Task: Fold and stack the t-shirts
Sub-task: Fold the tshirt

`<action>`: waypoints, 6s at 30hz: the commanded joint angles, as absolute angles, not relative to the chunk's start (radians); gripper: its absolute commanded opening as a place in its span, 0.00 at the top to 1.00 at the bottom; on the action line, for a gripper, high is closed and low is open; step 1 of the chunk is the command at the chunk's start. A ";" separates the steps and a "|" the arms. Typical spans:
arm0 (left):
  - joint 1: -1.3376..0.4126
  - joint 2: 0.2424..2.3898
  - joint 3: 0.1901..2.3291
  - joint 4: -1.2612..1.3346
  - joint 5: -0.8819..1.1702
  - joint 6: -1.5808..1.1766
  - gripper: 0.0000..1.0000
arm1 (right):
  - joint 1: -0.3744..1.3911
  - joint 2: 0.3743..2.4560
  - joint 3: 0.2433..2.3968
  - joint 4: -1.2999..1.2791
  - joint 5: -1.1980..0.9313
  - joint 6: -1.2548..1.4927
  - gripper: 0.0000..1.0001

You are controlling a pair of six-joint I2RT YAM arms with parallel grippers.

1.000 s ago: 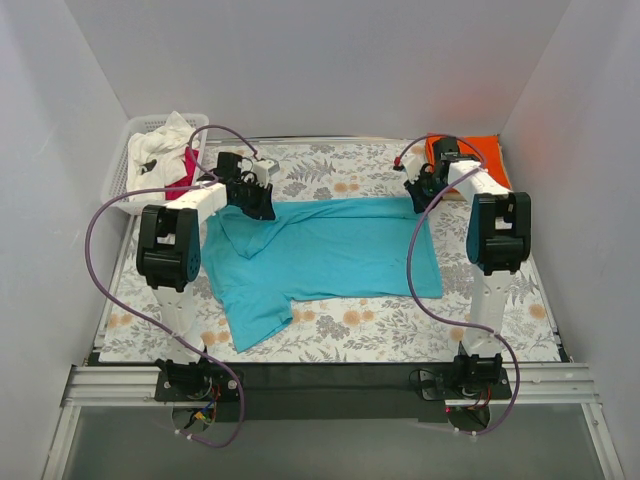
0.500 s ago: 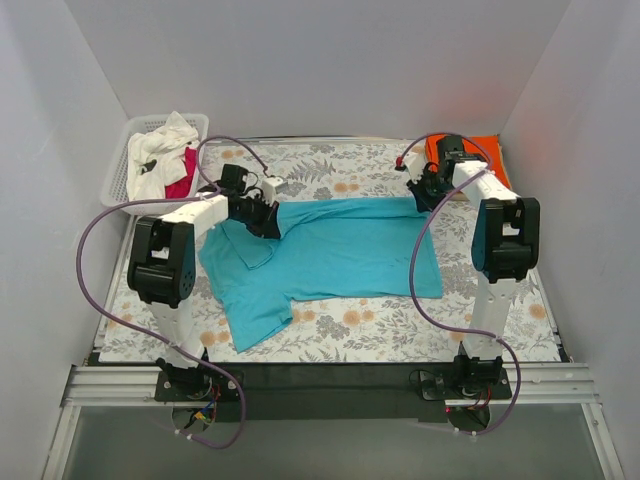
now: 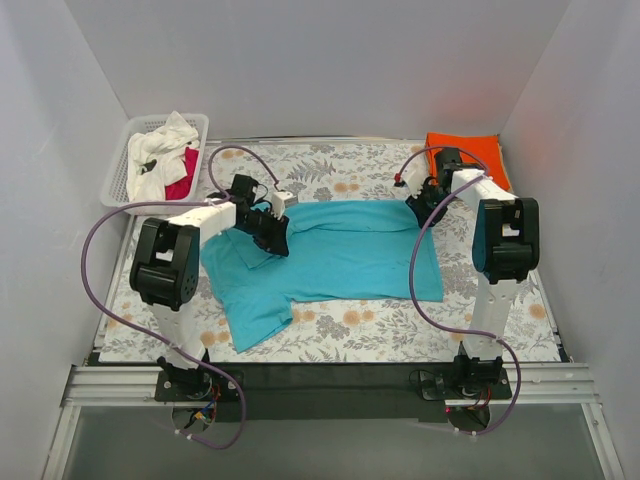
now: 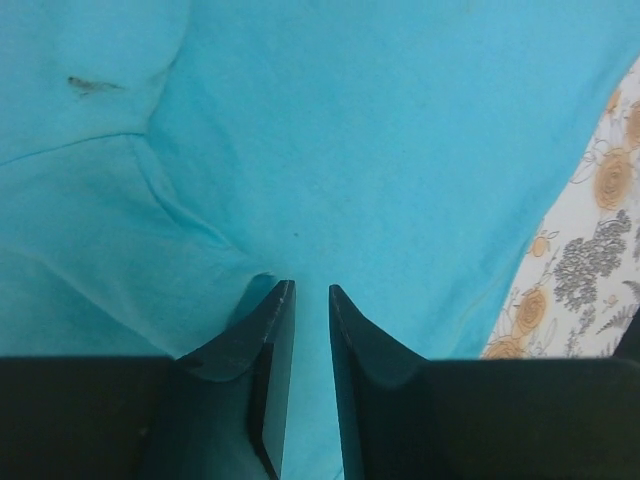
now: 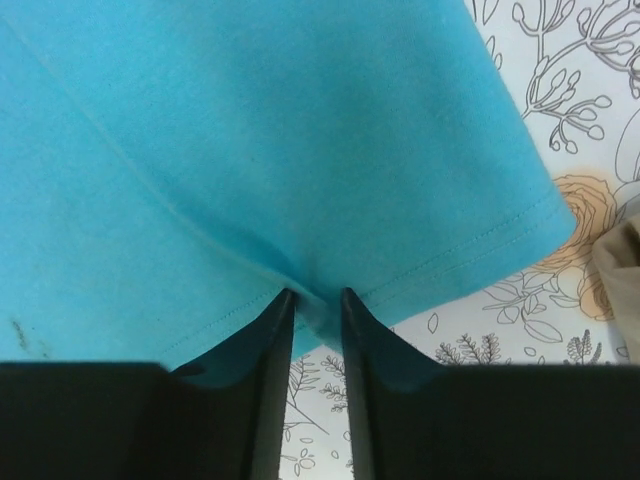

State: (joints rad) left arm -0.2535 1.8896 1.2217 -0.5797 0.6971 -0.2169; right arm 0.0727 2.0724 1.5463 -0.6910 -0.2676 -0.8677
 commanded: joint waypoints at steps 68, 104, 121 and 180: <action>0.051 1.318 0.884 -0.772 0.468 -0.024 0.59 | 0.298 1.381 0.904 -0.710 -0.189 -0.779 0.56; 0.092 1.344 0.784 -0.703 0.430 0.124 0.55 | 0.314 1.422 0.762 -0.564 -0.044 -0.807 0.99; 0.091 1.307 0.698 -0.722 0.433 0.216 0.98 | 0.311 1.404 0.781 -0.598 -0.041 -0.808 0.99; 0.198 1.666 1.292 -0.692 0.583 -0.172 0.63 | 0.156 1.803 1.482 -0.687 -0.115 -0.816 0.34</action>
